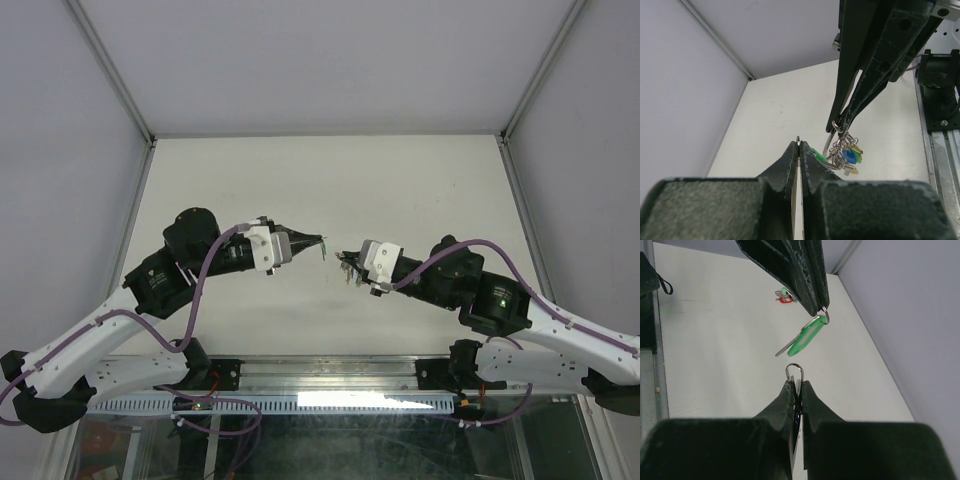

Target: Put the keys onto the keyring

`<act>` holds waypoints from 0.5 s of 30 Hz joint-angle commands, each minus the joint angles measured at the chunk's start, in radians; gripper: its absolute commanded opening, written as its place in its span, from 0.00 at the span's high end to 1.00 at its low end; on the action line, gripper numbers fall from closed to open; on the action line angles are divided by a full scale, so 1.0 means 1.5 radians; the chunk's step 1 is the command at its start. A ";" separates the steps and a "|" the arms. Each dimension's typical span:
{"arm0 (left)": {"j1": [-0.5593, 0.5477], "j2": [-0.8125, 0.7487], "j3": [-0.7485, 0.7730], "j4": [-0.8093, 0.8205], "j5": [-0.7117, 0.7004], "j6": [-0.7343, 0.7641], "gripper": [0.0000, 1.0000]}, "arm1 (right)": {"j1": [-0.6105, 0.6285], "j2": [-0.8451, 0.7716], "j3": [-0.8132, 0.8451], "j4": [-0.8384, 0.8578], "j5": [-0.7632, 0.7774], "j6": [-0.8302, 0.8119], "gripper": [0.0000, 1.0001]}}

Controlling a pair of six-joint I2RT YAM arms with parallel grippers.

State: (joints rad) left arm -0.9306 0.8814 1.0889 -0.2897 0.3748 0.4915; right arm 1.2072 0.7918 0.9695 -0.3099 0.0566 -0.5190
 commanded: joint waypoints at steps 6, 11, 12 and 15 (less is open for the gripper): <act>-0.004 0.001 -0.001 0.034 0.026 0.035 1.00 | 0.005 0.000 0.041 0.031 -0.004 -0.025 1.00; -0.004 0.000 -0.006 0.035 0.026 0.042 1.00 | 0.006 0.009 0.058 0.008 0.012 -0.036 1.00; -0.005 0.000 -0.008 0.035 0.028 0.043 1.00 | 0.007 0.014 0.064 0.002 0.018 -0.039 1.00; -0.004 -0.001 -0.010 0.032 0.033 0.052 1.00 | 0.013 0.033 0.091 -0.033 0.040 -0.041 1.00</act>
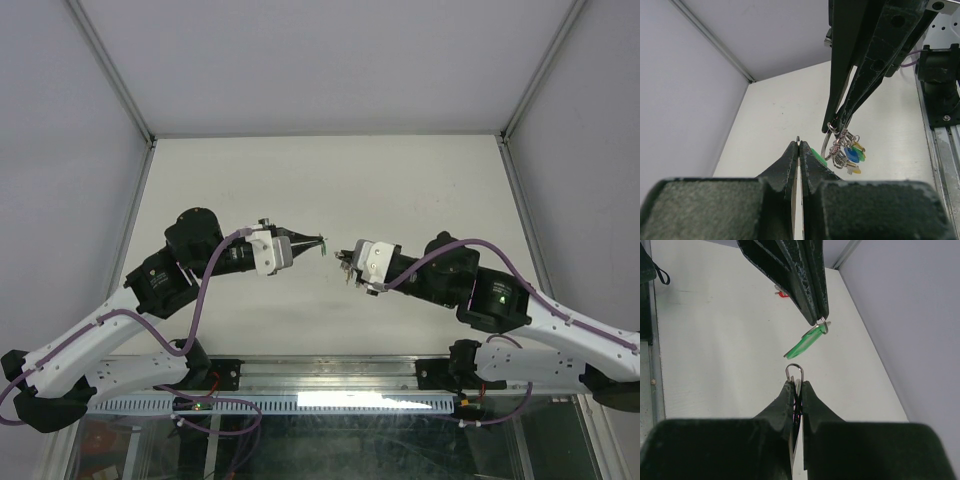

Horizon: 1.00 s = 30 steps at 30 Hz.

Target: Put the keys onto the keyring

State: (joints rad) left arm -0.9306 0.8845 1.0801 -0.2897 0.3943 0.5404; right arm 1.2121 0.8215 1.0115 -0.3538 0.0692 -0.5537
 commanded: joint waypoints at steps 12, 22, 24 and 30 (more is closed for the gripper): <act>-0.005 -0.001 -0.010 0.032 0.001 0.022 1.00 | 0.077 0.051 0.096 -0.048 0.173 -0.033 1.00; -0.004 0.030 -0.103 0.027 -0.157 -0.265 1.00 | 0.079 0.022 0.076 -0.053 0.273 0.027 1.00; -0.004 0.031 -0.143 0.037 -0.142 -0.330 1.00 | 0.079 0.015 0.070 -0.044 0.295 0.028 1.00; -0.004 0.074 -0.236 0.041 -0.117 -0.513 1.00 | 0.079 0.008 0.061 -0.033 0.325 0.034 1.00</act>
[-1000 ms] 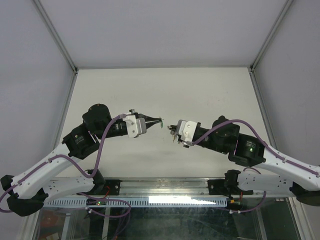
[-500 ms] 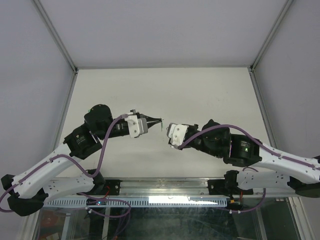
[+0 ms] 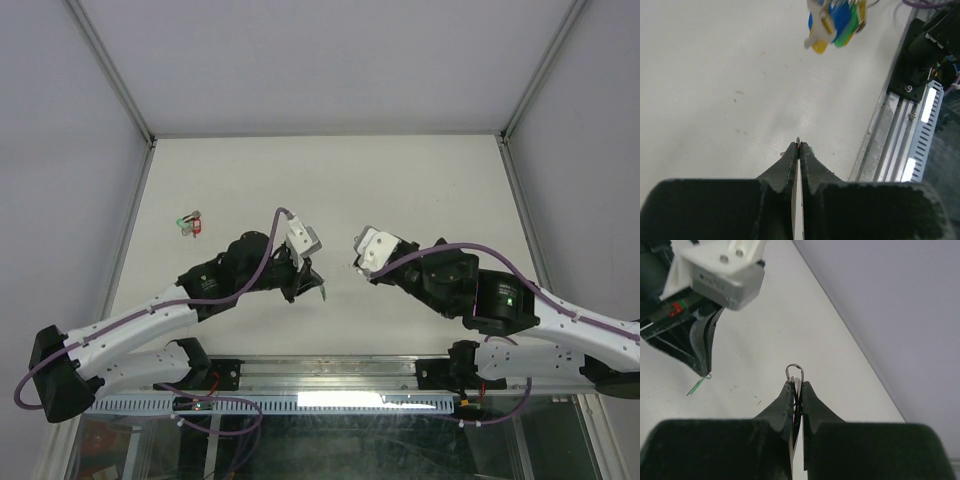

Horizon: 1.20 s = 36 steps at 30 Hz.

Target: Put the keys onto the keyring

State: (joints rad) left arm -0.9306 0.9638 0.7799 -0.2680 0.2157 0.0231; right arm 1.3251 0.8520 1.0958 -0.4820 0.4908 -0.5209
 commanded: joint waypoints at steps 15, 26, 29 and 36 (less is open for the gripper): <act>0.067 0.320 -0.012 0.078 -0.084 -0.218 1.00 | 0.001 -0.005 -0.023 0.051 0.034 0.064 1.00; 0.108 0.242 0.002 0.078 -0.068 -0.163 0.62 | -0.050 -0.038 -0.089 0.053 -0.038 0.098 1.00; 0.108 0.165 -0.003 0.086 -0.028 -0.148 0.59 | -0.091 -0.048 -0.110 0.069 -0.100 0.099 1.00; 0.108 0.006 -0.012 0.135 0.046 -0.178 0.53 | -0.160 -0.068 -0.169 0.146 -0.227 0.098 1.00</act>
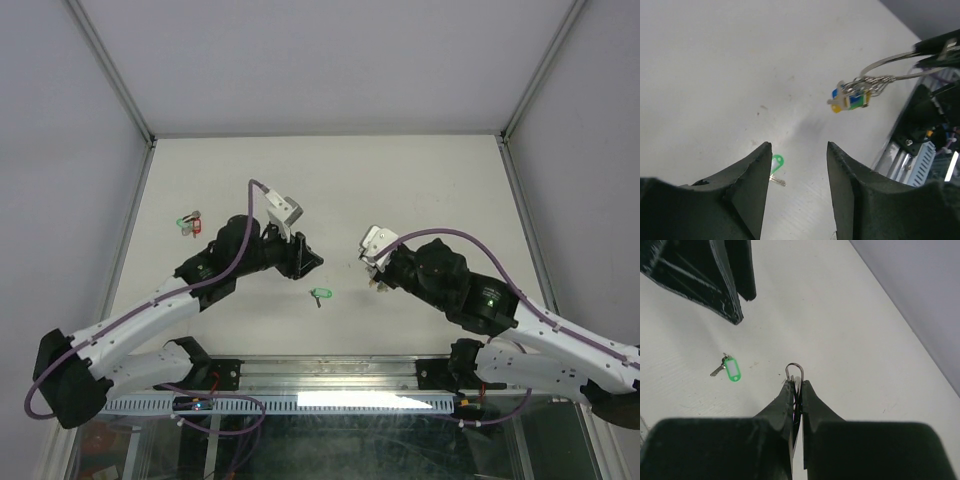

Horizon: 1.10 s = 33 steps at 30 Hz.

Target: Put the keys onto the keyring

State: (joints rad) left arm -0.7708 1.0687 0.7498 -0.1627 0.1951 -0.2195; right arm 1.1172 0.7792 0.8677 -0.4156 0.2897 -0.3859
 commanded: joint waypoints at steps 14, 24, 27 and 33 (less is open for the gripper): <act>0.000 -0.126 -0.037 0.262 0.098 -0.234 0.52 | -0.031 -0.013 -0.046 0.187 -0.163 0.006 1.00; -0.024 -0.075 -0.004 0.277 0.130 -0.221 0.54 | -0.031 0.024 -0.026 0.199 -0.190 0.016 1.00; -0.031 -0.066 -0.005 0.280 0.131 -0.220 0.56 | -0.031 0.026 -0.021 0.203 -0.194 0.018 1.00; -0.037 -0.054 0.000 0.288 0.141 -0.215 0.61 | -0.031 0.031 -0.018 0.208 -0.200 0.021 1.00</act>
State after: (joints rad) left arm -0.8127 0.9825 0.6987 0.1978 0.3759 -0.5400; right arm 1.0748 0.8288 0.7761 -0.2066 0.0097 -0.3702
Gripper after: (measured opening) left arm 0.410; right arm 0.037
